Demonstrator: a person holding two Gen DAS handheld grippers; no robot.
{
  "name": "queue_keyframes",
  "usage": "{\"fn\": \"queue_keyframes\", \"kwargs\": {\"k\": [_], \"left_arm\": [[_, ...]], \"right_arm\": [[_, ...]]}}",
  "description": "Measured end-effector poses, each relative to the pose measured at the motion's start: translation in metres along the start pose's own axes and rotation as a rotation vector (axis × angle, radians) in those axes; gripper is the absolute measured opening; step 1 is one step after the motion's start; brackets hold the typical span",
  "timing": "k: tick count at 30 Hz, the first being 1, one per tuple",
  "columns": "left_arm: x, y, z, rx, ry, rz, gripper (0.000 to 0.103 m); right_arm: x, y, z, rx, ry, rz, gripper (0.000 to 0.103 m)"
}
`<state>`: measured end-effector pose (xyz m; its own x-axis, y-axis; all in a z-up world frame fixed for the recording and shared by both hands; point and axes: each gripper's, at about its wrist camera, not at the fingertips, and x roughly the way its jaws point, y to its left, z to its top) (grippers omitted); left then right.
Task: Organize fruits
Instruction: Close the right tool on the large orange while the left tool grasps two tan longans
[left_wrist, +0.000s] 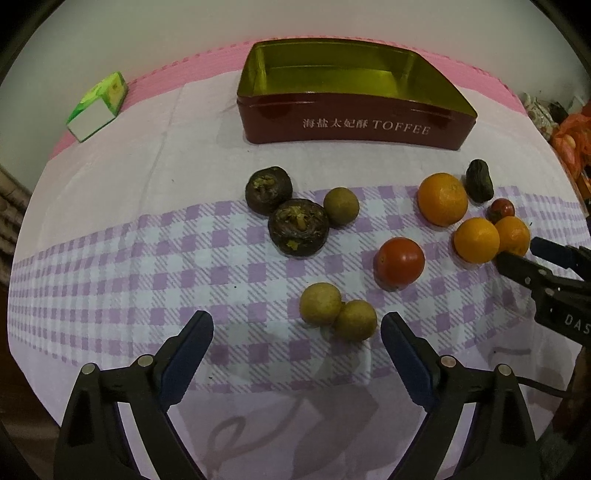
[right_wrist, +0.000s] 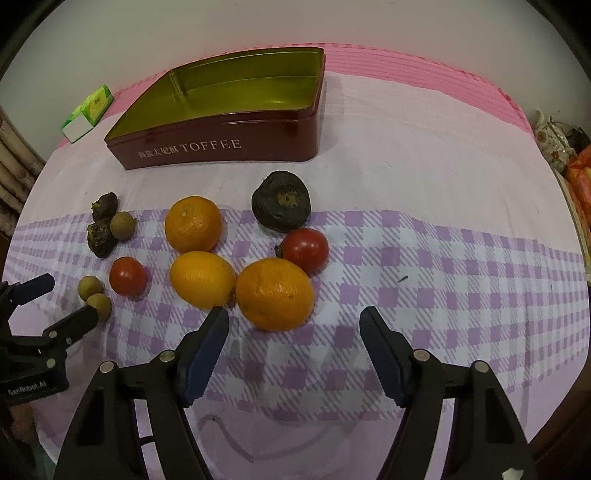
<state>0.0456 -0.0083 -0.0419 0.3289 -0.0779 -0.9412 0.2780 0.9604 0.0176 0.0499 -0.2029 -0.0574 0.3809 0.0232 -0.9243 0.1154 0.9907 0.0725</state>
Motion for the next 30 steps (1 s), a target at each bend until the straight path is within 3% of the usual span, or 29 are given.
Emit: {"fn": "queue_keyframes", "kwargs": {"k": [9, 21, 30], "left_arm": [[0.018, 0.001, 0.014, -0.003, 0.018, -0.007, 0.088], [0.026, 0.009, 0.019, -0.023, 0.047, -0.032, 0.068], [0.024, 0.004, 0.016, -0.009, 0.033, -0.035, 0.057]], "right_arm": [[0.011, -0.001, 0.01, 0.007, 0.016, 0.008, 0.062], [0.016, 0.001, 0.013, 0.009, 0.009, 0.008, 0.058], [0.013, 0.002, 0.013, 0.001, 0.003, 0.037, 0.044]]}}
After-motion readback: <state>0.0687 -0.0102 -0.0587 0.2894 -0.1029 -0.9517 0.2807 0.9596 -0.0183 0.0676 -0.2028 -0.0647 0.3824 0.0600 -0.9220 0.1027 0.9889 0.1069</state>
